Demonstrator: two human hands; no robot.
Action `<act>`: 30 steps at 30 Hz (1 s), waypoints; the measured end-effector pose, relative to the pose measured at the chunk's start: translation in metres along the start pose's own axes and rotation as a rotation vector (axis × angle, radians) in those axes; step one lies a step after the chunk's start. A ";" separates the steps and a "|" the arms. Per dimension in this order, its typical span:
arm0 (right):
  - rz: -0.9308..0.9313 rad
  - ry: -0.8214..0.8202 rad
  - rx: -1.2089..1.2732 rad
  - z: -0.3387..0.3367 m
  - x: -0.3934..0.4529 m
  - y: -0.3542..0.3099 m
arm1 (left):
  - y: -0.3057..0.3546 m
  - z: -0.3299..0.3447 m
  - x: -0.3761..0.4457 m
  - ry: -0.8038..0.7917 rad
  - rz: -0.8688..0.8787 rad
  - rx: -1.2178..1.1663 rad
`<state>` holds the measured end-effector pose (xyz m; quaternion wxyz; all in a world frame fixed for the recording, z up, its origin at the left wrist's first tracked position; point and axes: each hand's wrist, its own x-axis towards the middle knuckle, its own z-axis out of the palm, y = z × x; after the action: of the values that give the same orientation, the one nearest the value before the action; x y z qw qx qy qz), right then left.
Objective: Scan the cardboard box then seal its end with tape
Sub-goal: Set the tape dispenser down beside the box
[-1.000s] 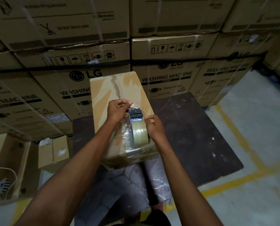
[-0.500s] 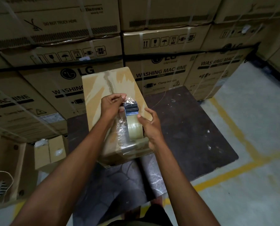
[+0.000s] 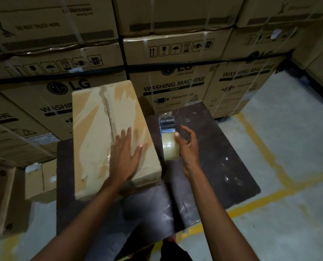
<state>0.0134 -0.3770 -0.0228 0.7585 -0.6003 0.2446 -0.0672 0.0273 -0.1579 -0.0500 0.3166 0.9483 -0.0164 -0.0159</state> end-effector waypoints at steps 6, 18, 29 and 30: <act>0.135 0.034 -0.030 -0.014 0.031 0.043 | -0.010 0.020 -0.004 -0.049 -0.051 0.227; 0.270 0.071 -0.168 -0.014 0.058 0.104 | -0.016 0.029 -0.002 -0.021 -0.034 0.359; 0.329 0.067 -0.288 -0.007 0.076 0.108 | -0.018 0.031 -0.001 -0.022 -0.064 0.379; 0.318 0.068 -0.280 -0.007 0.077 0.108 | -0.018 0.032 -0.001 -0.016 -0.066 0.372</act>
<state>0.0565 -0.3839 -0.1478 0.6599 -0.6511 0.3687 0.0677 0.0254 -0.1625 -0.0866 0.1352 0.9903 0.0093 -0.0306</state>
